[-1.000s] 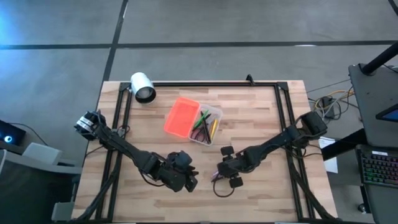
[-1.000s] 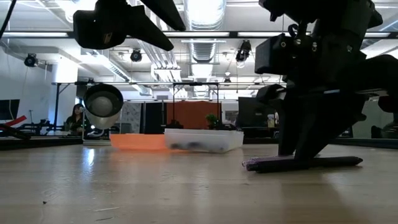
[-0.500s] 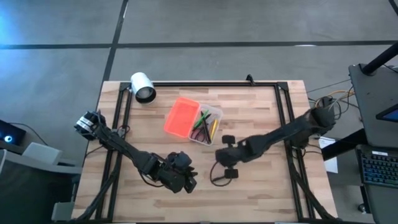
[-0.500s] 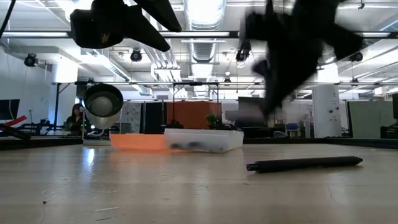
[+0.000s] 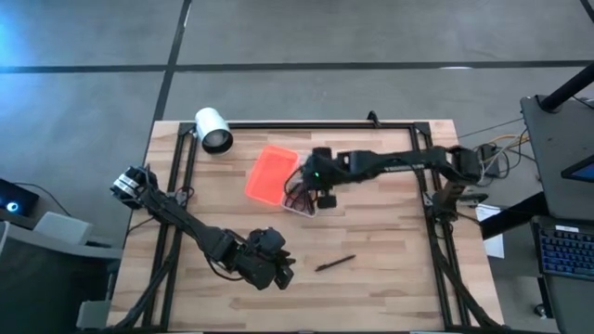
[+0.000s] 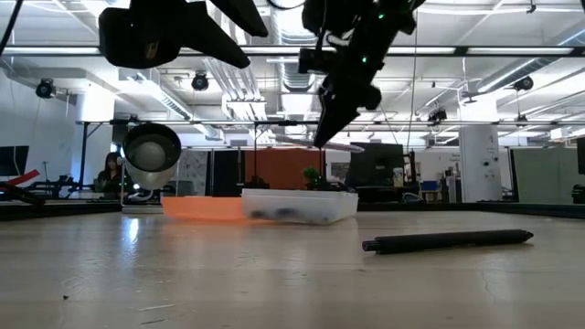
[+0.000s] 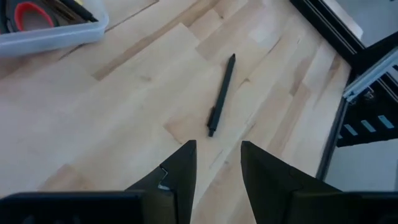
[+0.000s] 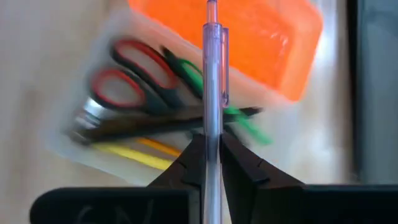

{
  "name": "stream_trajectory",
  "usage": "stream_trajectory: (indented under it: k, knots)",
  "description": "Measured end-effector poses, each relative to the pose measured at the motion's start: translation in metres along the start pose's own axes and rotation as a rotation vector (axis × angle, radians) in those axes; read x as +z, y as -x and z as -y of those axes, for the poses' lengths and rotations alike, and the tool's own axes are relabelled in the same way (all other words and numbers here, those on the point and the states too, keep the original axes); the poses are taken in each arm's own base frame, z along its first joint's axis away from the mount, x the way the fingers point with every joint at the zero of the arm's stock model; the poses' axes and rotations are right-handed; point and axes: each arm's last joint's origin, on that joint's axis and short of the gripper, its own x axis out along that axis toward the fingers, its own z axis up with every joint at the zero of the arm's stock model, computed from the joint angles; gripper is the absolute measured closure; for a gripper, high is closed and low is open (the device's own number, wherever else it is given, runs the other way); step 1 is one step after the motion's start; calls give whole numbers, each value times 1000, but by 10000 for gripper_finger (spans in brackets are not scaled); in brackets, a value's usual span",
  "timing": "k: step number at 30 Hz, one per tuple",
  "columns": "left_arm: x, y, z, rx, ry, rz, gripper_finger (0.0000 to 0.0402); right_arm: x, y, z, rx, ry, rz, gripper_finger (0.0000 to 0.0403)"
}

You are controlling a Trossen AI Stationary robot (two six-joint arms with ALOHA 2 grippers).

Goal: Pick & place school supplies into a supply box
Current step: Put the purple pen into the orange supply box, then put the black pen into the orange supply box

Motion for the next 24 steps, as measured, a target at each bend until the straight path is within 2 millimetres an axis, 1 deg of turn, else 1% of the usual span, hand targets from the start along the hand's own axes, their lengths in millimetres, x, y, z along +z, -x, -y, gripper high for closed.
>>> stream_trajectory:
  k: [2,4,6,8,10,13,15,17,19,20,22,24]
  knots:
    - [-2,2,2,-9,12,-3,294,2,-8,4,-31,189,-40,370]
    - [-3,5,5,-19,13,-5,294,0,-22,2,-73,374,-109,355]
    - [-4,7,7,-28,17,-7,294,-2,-35,-1,-84,482,-165,335]
    - [-5,8,9,-35,26,-9,294,-4,-41,-1,-101,521,-197,314]
    - [-6,10,10,-39,32,-11,294,-4,-41,1,-128,528,-207,293]
    - [-7,11,11,-40,43,-4,294,-5,-39,-1,-137,471,-213,264]
    - [-8,11,11,-35,42,7,294,-4,-26,0,-135,394,-187,248]
    - [-8,11,10,-25,38,16,294,-2,-5,-1,-100,325,-153,235]
    - [-8,11,10,-18,31,17,294,-5,12,-8,14,273,-140,227]
    - [-8,11,10,-19,22,17,294,-8,20,-15,97,253,-141,225]
    - [-8,11,9,-16,5,19,294,-12,32,-35,249,227,-145,224]
    - [-7,11,9,-12,-13,21,294,-17,39,-58,316,222,-157,225]
